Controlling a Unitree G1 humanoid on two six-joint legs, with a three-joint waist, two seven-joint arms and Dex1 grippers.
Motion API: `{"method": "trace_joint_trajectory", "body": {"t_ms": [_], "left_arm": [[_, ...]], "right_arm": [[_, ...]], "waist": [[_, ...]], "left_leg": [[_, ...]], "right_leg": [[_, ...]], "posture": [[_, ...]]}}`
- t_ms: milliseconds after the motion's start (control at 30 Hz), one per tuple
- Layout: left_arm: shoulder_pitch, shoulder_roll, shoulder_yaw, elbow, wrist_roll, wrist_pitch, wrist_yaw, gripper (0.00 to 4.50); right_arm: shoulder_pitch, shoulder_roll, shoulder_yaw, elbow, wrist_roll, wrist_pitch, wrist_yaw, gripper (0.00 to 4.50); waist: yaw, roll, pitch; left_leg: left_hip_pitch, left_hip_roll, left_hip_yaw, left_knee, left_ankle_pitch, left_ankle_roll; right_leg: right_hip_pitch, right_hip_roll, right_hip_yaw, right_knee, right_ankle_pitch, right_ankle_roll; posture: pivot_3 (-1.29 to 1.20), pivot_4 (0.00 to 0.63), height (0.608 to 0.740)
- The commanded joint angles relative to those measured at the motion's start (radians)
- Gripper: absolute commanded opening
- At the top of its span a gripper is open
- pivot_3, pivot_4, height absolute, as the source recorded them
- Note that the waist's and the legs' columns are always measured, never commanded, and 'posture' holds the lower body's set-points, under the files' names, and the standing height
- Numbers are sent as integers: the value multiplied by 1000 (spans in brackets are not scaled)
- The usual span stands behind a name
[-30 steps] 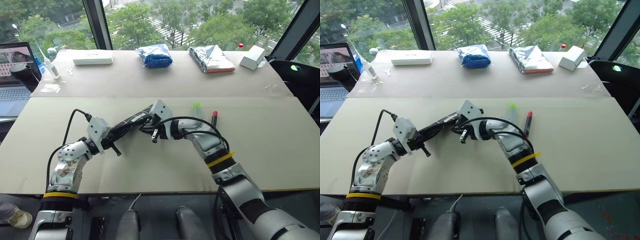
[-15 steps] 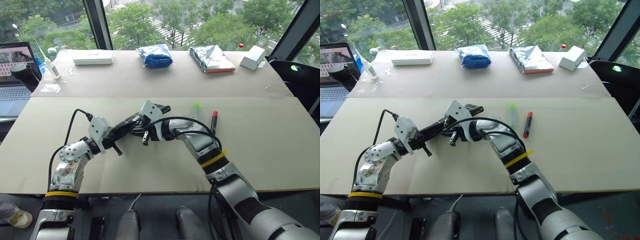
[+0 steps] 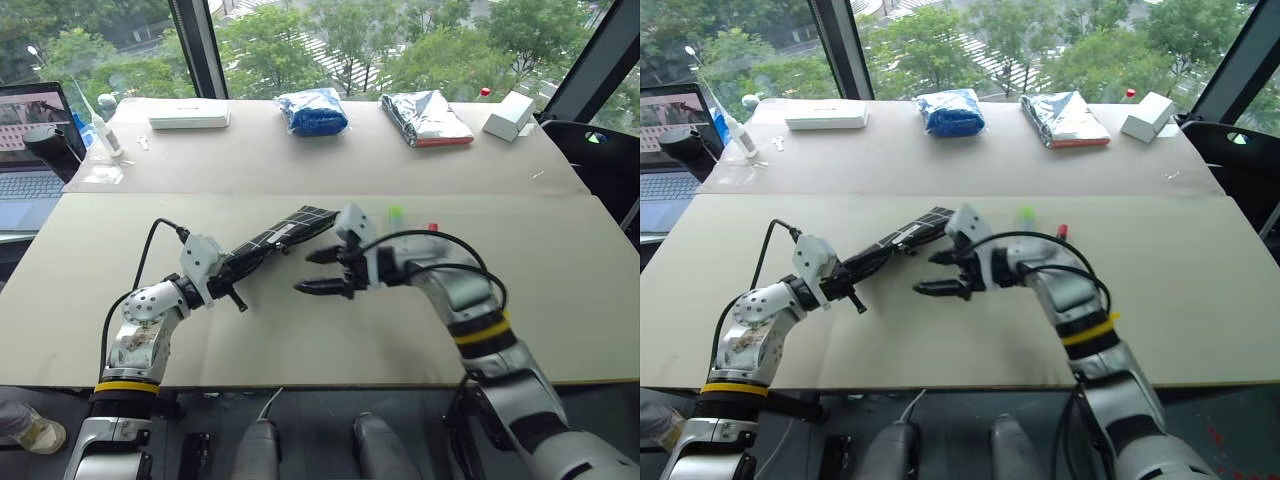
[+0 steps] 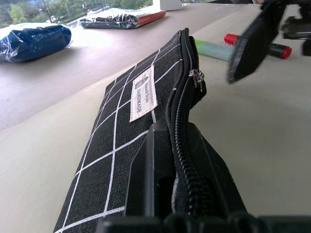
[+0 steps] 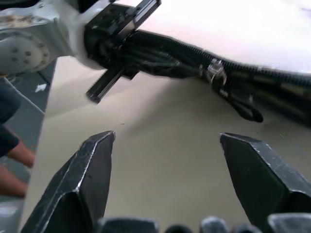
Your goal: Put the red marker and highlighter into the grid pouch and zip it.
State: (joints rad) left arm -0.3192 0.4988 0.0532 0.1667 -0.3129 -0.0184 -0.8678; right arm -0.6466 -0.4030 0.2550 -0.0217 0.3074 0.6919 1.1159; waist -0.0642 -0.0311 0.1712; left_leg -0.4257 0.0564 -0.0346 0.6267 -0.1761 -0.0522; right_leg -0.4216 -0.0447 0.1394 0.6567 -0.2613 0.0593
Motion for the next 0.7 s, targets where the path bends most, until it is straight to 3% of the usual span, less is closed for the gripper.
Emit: {"method": "trace_joint_trajectory", "body": {"t_ms": [33,133,267,333,700], "left_arm": [[-2,-4,6,-38,-7,-13,-5,0],[6,-5,5,-45,-7,-12,-7,0],[17,-8,-1,-52,-3,-13,-12,0],[15,-11,-2,-50,-3,-13,-13,0],[-9,-35,-11,-11,6,-29,-16,0]], "right_arm": [[90,-98,-42,-165,48,-28,50,3619],[120,-158,-128,-168,29,-56,-30,3619],[-16,-153,-315,64,-113,-56,-441,3619],[-47,-150,-354,125,-147,-34,-549,3619],[10,-77,-376,152,-208,60,-776,3619]], "waist": [[-1,0,0],[-5,0,0],[-5,-1,0],[1,-1,0],[5,-1,0]], "left_leg": [[0,0,0,0,0,0],[0,0,0,0,0,0],[1,0,0,1,0,0],[1,-1,0,0,1,-1],[0,-2,-1,0,0,0]], "right_leg": [[0,0,0,0,0,0],[0,0,0,0,-2,4],[0,0,0,1,-2,4],[0,-1,0,0,0,0],[0,-1,1,-1,0,0]], "posture": [[0,150,740],[0,150,740],[0,150,740],[0,150,740],[0,150,740]]}}
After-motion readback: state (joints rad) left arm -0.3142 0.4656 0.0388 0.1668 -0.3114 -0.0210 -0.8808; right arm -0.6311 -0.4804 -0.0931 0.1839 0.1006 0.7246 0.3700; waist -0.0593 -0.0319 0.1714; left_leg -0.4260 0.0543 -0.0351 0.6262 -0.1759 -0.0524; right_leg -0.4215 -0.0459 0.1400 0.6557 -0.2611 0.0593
